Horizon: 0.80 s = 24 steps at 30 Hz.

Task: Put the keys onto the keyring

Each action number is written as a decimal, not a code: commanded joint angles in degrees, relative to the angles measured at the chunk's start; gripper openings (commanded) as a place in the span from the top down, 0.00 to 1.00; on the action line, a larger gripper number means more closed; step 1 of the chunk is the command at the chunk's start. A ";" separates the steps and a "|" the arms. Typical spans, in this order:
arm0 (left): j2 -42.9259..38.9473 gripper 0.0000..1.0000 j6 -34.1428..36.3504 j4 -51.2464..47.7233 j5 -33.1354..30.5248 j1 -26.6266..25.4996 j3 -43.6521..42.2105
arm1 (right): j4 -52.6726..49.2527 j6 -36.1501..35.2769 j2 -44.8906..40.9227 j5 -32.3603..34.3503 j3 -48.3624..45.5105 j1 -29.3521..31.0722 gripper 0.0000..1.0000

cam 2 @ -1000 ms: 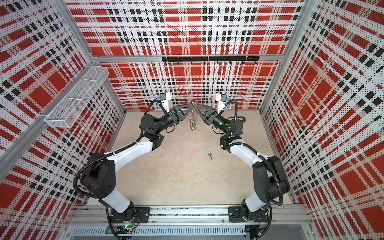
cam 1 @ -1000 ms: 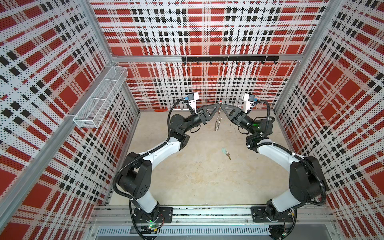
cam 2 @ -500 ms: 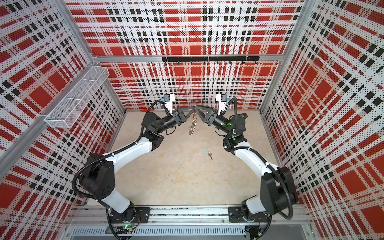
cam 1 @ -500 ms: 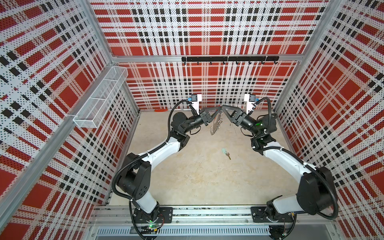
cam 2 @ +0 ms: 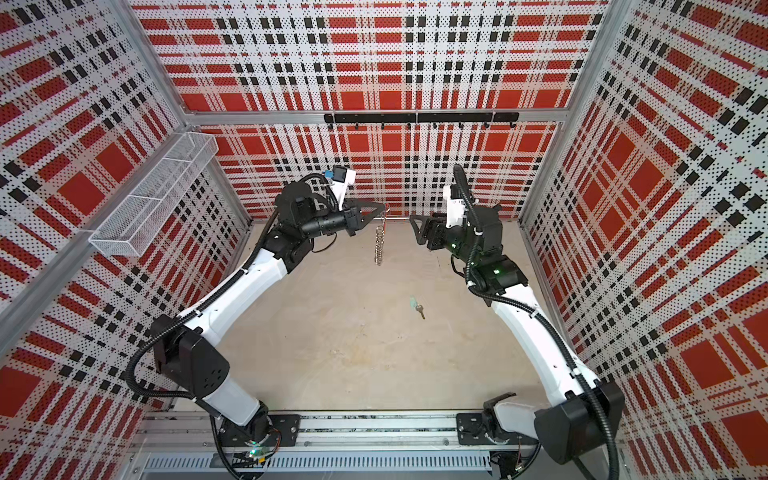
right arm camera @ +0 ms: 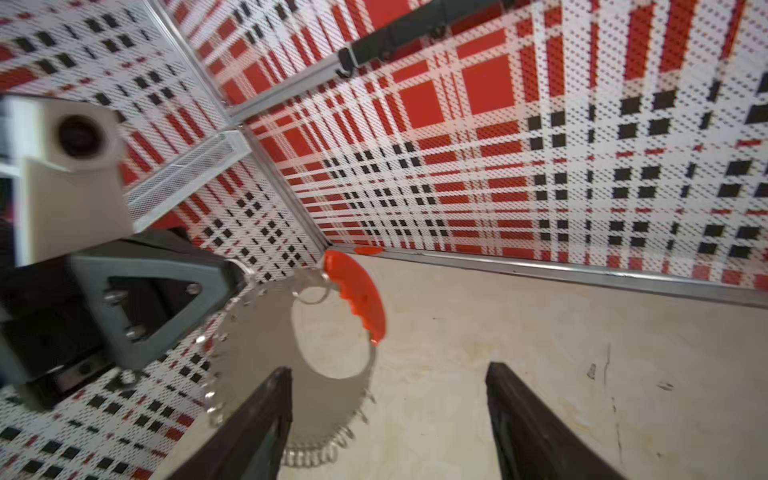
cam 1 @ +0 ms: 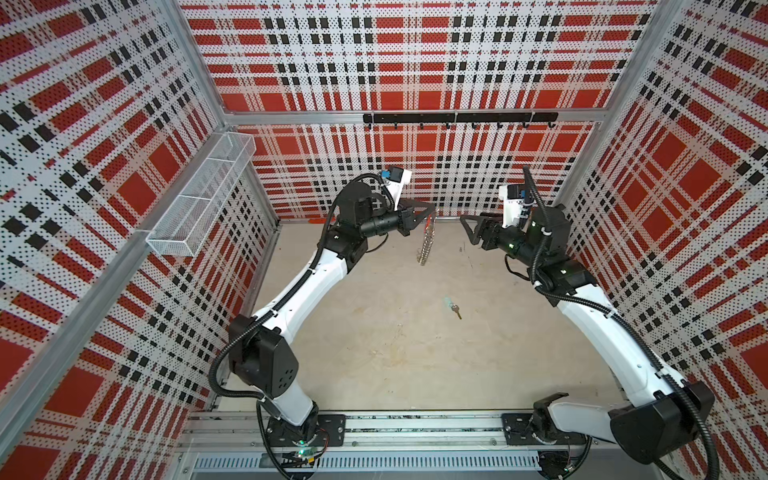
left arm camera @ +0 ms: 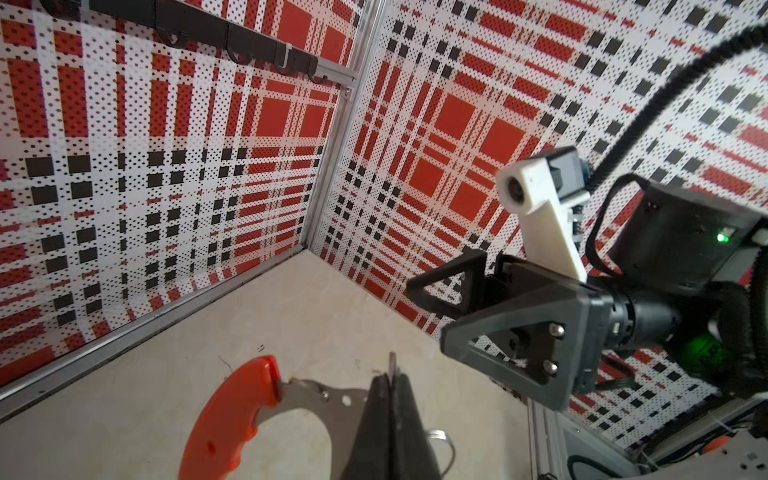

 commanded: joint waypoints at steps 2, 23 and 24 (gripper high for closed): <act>4.21 1.00 8.66 -15.23 0.84 -0.49 6.16 | -9.53 -2.11 4.59 -5.37 5.62 -1.10 0.30; 0.91 1.00 8.64 -10.44 2.57 -3.19 -2.72 | 28.73 14.22 -0.53 -30.81 -16.99 -4.48 0.60; 1.21 1.00 9.07 -11.14 3.81 -3.19 -1.73 | 29.57 14.51 -0.10 -31.96 -17.04 -4.45 0.60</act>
